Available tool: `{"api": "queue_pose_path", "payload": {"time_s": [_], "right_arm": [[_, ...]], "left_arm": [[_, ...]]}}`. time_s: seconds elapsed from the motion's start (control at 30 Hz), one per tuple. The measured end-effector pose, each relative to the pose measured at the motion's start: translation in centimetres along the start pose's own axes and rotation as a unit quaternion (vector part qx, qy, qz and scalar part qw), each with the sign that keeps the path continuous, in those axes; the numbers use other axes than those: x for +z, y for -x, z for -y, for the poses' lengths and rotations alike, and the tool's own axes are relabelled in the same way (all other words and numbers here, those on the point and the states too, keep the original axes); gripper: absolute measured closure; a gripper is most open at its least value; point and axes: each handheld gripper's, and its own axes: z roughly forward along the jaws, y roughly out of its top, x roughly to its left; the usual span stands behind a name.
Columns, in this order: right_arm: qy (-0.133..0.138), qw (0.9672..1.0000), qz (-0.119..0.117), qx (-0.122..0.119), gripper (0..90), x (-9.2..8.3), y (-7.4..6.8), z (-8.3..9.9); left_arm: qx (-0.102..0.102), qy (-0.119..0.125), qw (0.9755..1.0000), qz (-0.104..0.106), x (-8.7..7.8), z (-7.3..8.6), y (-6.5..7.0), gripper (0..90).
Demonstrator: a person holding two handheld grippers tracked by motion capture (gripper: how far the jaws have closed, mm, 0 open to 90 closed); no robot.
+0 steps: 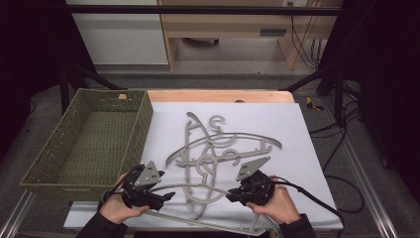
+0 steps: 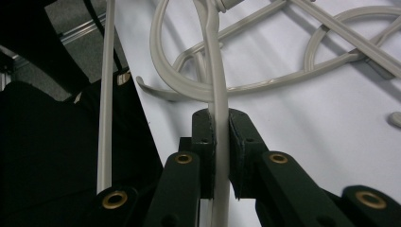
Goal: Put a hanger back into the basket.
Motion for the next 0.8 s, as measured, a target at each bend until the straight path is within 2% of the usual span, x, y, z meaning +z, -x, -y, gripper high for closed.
{"api": "queue_pose_path", "payload": {"time_s": [0.07, 0.1, 0.13, 0.23, 0.43, 0.57, 0.7, 0.8], "right_arm": [[-0.003, 1.0000, -0.002, -0.001, 82.3, 0.1, -0.1, 0.0], [-0.007, 0.9999, -0.006, -0.011, 82.3, 0.1, 0.0, -0.1], [-0.003, 1.0000, -0.004, -0.003, 82.3, 0.2, -0.1, -0.1], [0.000, 0.9999, -0.011, -0.007, 82.3, 0.2, -0.1, -0.1], [-0.002, 0.9998, -0.017, -0.013, 82.3, 0.3, -0.1, -0.1], [-0.003, 0.9996, -0.021, -0.019, 82.2, 0.4, 0.0, -0.1], [-0.003, 0.9996, -0.024, -0.017, 82.1, 0.4, 0.0, 0.0], [-0.001, 0.9994, -0.026, -0.021, 81.6, 0.5, 0.0, 0.0]], "left_arm": [[0.015, -0.011, 0.9998, 0.001, 0.5, -0.1, 0.2, 35.5], [0.021, -0.016, 0.9996, 0.002, 0.7, -0.1, 0.3, 38.2], [0.027, -0.021, 0.9994, 0.002, 1.0, -0.1, 0.4, 40.6], [0.037, -0.031, 0.9988, 0.005, 1.6, -0.1, 0.6, 47.4], [0.061, -0.042, 0.9972, -0.001, 2.4, -0.1, 1.3, 62.8], [0.076, -0.041, 0.9962, -0.006, 2.4, -0.2, 1.6, 73.8], [0.091, -0.044, 0.9948, -0.013, 2.2, -0.2, 2.1, 75.2], [0.095, -0.046, 0.9943, -0.013, 2.0, -0.2, 2.3, 76.2]]}}
